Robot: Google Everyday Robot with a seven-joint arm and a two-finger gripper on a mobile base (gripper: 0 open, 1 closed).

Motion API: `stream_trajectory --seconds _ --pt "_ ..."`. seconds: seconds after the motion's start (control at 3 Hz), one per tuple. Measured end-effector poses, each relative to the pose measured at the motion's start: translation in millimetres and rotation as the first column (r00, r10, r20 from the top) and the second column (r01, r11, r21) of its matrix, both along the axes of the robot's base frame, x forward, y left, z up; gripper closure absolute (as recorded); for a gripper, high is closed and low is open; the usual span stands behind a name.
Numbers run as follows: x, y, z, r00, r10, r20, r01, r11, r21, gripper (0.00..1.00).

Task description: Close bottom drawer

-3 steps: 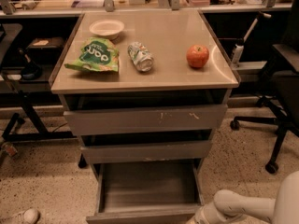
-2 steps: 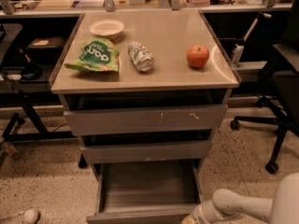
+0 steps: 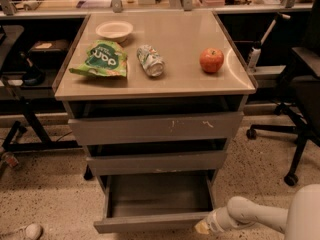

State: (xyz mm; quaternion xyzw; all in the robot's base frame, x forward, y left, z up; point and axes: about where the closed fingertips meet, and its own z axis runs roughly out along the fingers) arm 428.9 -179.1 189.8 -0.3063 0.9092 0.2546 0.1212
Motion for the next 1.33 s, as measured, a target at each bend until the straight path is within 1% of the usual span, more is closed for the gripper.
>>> stream_trajectory --seconds 0.33,0.67,1.0,1.33 --pt "12.0 -4.3 -1.1 0.9997 -0.012 0.02 0.013 1.0 -0.016 1.0" --pt "35.5 -13.9 0.8 0.9985 -0.026 0.048 0.028 0.999 -0.047 1.0" --pt "35.5 -13.9 0.8 0.9985 -0.026 0.048 0.028 0.999 -0.047 1.0" --pt "51.4 -14.2 1.5 0.9943 -0.075 0.075 0.078 0.996 -0.031 1.0"
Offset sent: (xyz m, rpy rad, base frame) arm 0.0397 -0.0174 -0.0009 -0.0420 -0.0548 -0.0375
